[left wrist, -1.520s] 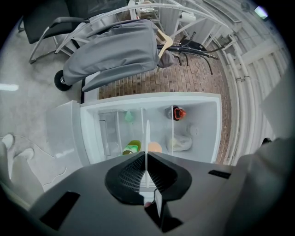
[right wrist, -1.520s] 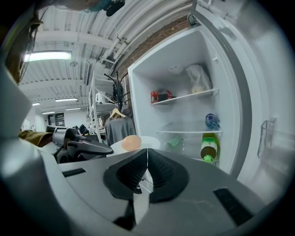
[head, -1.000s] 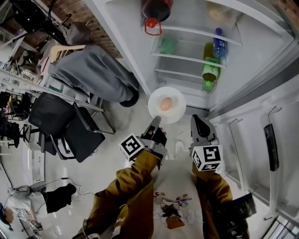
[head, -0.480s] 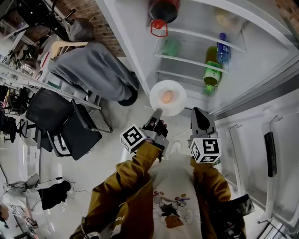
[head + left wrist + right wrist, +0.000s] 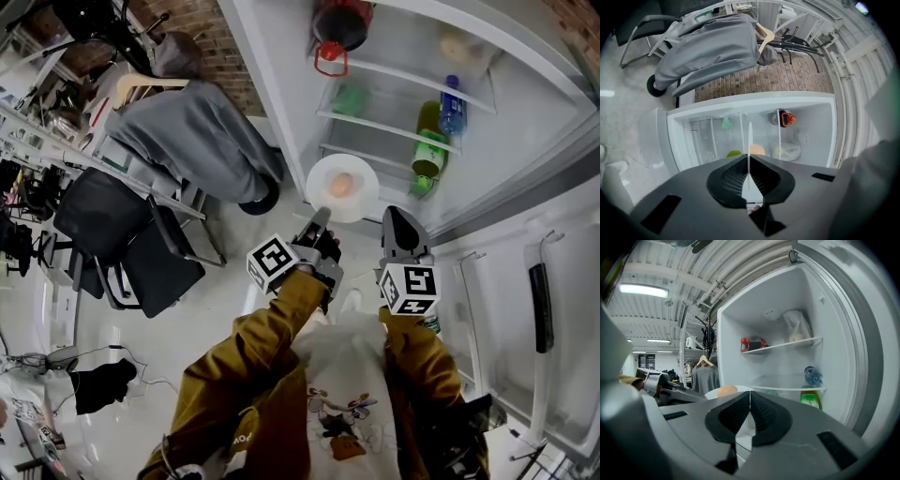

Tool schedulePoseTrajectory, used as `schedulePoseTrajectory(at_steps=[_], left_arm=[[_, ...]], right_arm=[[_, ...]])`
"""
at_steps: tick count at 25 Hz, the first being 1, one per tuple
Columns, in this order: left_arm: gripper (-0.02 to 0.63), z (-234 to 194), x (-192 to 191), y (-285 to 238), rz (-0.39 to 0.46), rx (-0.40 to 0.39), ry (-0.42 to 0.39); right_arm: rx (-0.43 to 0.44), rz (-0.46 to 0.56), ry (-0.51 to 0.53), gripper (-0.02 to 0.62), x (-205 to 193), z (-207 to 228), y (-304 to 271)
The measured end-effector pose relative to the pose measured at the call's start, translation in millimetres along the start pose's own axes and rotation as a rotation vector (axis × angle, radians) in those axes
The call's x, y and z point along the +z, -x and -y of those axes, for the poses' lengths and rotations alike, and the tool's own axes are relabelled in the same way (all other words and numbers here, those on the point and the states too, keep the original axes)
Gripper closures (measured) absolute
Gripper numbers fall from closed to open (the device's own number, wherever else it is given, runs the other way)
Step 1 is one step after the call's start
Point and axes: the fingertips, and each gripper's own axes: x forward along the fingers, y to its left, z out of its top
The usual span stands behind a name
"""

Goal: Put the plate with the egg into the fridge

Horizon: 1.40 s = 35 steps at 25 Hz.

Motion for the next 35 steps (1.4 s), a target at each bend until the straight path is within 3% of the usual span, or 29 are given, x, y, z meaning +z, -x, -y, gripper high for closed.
schedulePoseTrajectory(at_steps=[35], left_arm=[[0.584, 4, 27, -72, 0.105, 0.012, 0.06]], right_arm=[[0.002, -0.01, 0.071, 0.588, -5, 20, -65]])
